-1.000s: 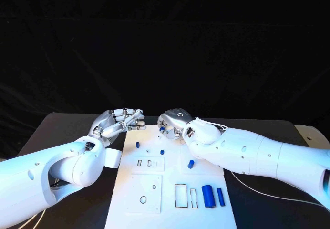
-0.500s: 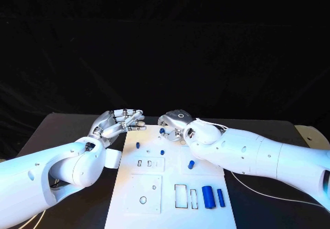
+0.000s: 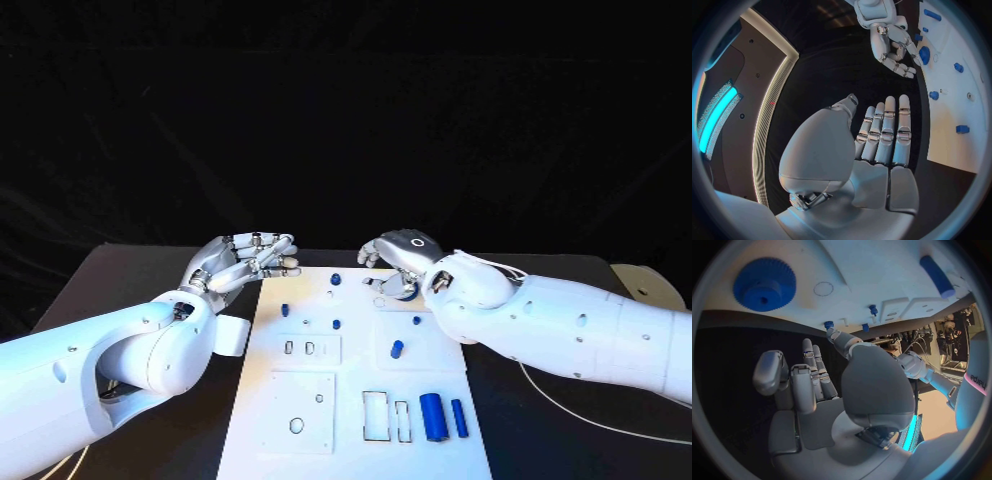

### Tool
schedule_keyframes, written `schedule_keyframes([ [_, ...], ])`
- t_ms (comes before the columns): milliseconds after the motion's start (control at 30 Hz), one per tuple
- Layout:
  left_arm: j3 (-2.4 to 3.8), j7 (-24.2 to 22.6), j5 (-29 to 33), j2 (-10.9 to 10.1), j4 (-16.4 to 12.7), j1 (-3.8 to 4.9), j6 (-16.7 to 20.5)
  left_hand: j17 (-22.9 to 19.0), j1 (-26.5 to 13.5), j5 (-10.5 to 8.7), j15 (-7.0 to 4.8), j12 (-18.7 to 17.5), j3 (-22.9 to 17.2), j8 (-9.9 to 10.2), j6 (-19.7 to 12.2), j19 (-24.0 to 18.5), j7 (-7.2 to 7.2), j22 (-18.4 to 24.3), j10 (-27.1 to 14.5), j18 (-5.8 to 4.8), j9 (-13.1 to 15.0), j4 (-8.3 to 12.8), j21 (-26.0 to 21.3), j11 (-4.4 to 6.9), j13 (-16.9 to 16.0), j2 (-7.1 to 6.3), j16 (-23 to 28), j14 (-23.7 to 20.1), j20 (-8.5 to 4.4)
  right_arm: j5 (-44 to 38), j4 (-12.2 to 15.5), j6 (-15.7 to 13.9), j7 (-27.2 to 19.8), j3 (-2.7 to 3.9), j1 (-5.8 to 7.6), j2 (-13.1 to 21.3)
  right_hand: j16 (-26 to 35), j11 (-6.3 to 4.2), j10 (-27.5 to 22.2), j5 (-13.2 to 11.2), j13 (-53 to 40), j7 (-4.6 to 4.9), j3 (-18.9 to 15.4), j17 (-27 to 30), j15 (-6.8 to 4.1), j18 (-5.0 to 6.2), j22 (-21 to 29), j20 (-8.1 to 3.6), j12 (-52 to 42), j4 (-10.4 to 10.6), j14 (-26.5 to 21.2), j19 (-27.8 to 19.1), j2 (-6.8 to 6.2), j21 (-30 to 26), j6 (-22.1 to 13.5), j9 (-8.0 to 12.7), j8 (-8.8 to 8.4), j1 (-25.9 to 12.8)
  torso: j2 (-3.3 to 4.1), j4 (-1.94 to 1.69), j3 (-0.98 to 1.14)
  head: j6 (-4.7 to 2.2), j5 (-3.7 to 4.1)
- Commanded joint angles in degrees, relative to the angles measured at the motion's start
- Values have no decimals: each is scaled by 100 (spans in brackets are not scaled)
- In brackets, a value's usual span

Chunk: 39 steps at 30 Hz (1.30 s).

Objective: Assemble the parts on the task board

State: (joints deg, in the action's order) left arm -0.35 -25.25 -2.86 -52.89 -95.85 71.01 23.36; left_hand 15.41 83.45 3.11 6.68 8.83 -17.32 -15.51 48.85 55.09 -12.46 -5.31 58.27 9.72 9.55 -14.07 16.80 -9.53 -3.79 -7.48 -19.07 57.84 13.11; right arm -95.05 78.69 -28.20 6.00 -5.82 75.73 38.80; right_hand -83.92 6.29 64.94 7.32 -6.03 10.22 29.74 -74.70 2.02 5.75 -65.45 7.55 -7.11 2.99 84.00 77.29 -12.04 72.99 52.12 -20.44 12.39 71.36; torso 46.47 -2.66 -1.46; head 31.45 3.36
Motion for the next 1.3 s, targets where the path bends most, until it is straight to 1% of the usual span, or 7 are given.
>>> schedule_keyframes([
  [33,5,-41,3,28,25,13,-108,5,-40,5,36,-21,-29,21,-52,35,-52,5,-3,82,4,-20,-11,-30,1,-13,21,-2,12,865,336,136,-86,31,57,404,-58,-44,265,37,-48,-1,38,-126,-69,-97,-186,-23,-95,67,332,100,5,131,65,-3,9,28,-23,50,2,-13,24],
  [133,4,-39,18,50,61,12,-116,5,-40,5,36,-21,-29,21,-52,35,-52,5,-3,82,4,-20,-11,-30,1,-13,21,-2,12,1242,571,462,-54,51,111,786,-81,-74,527,44,-117,-2,-8,-149,-98,-123,-319,-55,-165,149,338,169,-105,222,-71,35,-103,-57,-37,86,2,-15,34],
  [300,3,-37,33,80,103,12,-128,10,-37,6,36,-26,-32,20,-50,35,-50,8,2,82,5,-16,-14,-28,-1,-15,23,-3,13,1541,693,1077,93,61,145,1140,-163,-314,1365,213,-1058,-202,-633,-304,-308,-166,-560,-242,-1205,304,369,285,-257,370,-191,-36,-59,-51,-42,116,12,-10,24],
  [333,3,-37,34,82,106,12,-130,10,-37,6,36,-26,-32,20,-50,35,-50,8,2,82,5,-16,-14,-28,-1,-15,23,-3,13,1564,694,1159,117,62,146,1170,-174,-333,1066,266,-1600,-224,-834,-319,-266,-149,-591,-314,-1670,389,373,296,-118,379,-238,-90,12,39,-43,117,15,-3,20],
  [467,2,-34,37,86,117,11,-137,10,-37,6,36,-26,-32,20,-50,35,-50,8,2,82,5,-16,-14,-28,-1,-15,23,-3,13,1621,648,1420,209,56,137,1220,-298,-271,964,274,-5487,-160,-1568,-577,-266,-210,-804,-204,-5467,777,424,397,39,477,-516,-266,332,375,-46,106,6,30,39],
  [567,2,-33,39,90,122,11,-142,10,-37,6,36,-26,-32,20,-50,35,-50,8,2,82,5,-16,-14,-28,-1,-15,23,-3,13,1638,560,1497,253,49,117,1174,-333,-241,1188,284,-6183,-143,-1684,-659,-240,-215,-874,-198,-6146,893,438,429,70,512,-596,-294,417,483,-46,99,3,29,37],
  [1300,2,-21,40,114,148,11,-165,10,-37,6,36,-26,-32,20,-50,35,-50,8,2,82,5,-16,-14,-28,-1,-15,23,-3,13,1640,-30,1245,568,16,61,559,-411,-196,1466,411,-6961,-97,-1847,-853,-195,-243,-1030,-153,-6906,1130,473,496,150,597,-740,-327,580,666,-29,76,13,69,4],
])
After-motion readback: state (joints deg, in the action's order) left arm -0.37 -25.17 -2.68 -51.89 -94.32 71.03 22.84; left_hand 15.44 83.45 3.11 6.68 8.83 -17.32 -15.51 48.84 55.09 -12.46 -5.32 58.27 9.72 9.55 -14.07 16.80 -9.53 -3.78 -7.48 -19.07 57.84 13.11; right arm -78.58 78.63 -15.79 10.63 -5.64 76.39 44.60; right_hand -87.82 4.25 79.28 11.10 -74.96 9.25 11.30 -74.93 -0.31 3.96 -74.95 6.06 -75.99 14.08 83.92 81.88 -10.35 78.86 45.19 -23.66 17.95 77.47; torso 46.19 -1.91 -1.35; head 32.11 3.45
